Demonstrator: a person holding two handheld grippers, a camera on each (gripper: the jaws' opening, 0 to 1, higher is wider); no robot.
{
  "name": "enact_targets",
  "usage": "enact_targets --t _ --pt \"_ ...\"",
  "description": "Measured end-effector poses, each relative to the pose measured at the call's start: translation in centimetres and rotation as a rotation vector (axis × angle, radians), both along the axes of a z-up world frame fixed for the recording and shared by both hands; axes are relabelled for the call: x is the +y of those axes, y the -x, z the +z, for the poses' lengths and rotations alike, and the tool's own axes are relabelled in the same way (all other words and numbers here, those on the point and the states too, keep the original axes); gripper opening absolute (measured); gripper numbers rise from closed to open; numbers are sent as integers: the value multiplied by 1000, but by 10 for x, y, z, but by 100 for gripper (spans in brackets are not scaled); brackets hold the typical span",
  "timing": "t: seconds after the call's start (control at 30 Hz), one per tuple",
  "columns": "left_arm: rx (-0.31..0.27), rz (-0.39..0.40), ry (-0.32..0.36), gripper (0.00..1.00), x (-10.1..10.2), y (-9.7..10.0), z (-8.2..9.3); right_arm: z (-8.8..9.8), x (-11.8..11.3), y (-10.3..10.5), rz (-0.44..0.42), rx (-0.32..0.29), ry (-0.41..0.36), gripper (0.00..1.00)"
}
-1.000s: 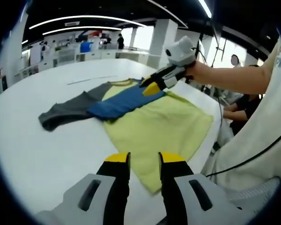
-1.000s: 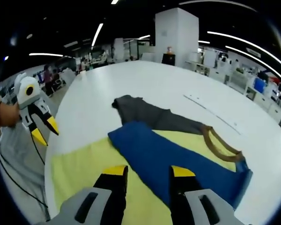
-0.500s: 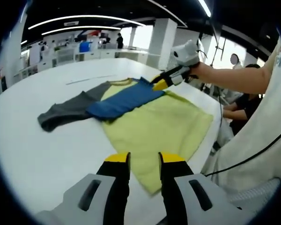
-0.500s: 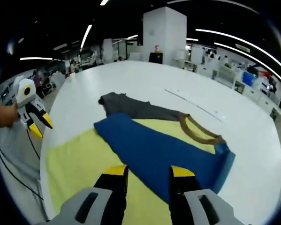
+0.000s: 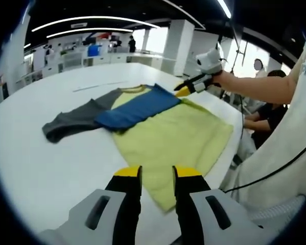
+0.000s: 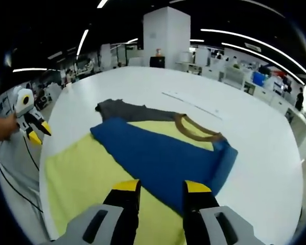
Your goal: Fold the garment on the visible template until the final outline fits inside the template.
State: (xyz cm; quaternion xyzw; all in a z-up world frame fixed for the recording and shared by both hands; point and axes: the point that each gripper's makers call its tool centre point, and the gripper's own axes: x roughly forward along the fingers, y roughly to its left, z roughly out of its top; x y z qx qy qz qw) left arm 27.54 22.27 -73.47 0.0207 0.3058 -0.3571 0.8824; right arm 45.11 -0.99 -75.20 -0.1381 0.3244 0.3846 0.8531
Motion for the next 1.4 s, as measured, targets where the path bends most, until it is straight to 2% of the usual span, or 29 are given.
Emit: enact_targets --t 0.43,0.83,1.0,1.4 --pt "2 8 -2 21 -4 2 4 -17 -33 3 -31 13 71 21" --pt "9 16 -9 21 -3 3 3 -33 -45 1 -13 15 156 11" --pt "11 20 -10 21 -2 2 3 -33 -49 -2 -10 9 166 0" --pt "16 24 -14 21 -3 -2 2 -32 -50 -3 -11 12 134 0"
